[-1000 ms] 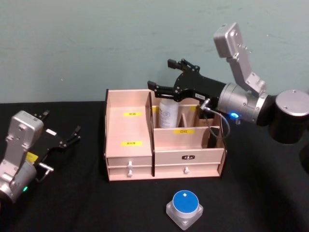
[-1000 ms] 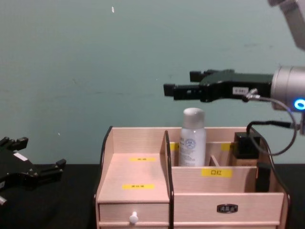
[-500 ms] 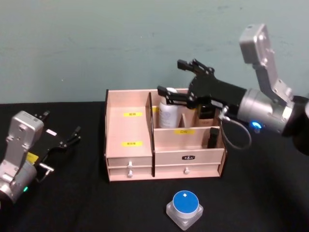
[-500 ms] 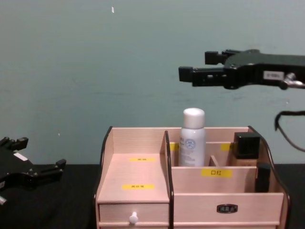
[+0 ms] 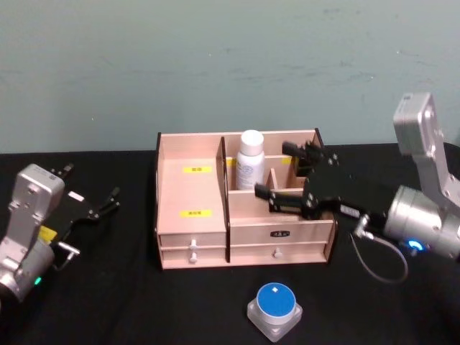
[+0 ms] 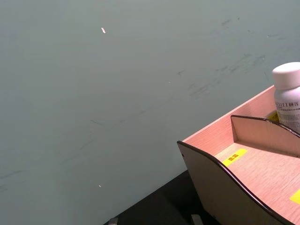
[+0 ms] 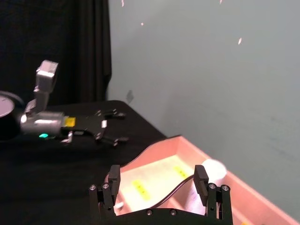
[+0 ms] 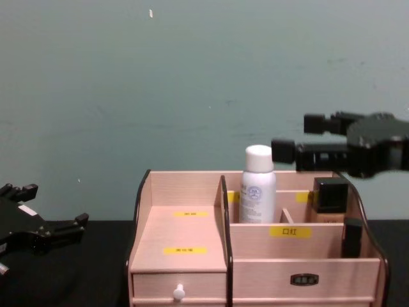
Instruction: Pick up the facial cleanser and watermelon frost from the table and place them into the tiered storage box.
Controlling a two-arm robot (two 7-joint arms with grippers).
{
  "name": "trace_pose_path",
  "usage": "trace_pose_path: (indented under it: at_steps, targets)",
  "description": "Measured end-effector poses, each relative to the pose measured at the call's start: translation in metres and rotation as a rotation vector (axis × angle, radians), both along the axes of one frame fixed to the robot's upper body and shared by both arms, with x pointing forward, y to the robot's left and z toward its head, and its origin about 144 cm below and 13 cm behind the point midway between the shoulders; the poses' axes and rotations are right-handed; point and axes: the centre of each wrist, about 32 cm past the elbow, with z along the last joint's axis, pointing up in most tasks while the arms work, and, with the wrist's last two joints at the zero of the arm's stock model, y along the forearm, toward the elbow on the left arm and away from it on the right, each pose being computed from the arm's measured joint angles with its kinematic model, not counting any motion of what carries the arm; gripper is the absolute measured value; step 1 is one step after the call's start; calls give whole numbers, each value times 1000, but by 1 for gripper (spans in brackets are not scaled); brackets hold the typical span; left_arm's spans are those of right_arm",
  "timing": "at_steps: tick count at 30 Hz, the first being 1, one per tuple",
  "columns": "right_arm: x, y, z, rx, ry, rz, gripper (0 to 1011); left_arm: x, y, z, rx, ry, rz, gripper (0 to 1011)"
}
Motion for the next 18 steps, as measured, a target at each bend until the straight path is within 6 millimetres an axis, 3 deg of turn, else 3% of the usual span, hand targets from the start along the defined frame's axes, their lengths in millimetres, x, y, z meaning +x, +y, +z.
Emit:
trace_pose_path:
  at_steps: [10,18]
  targets:
    - [-20,-6,-30,4,73,13,1000,0,0,0,0,0,0,1010]
    - [-41,7,-51,1,107,16,1000,0,0,0,0,0,0,1010]
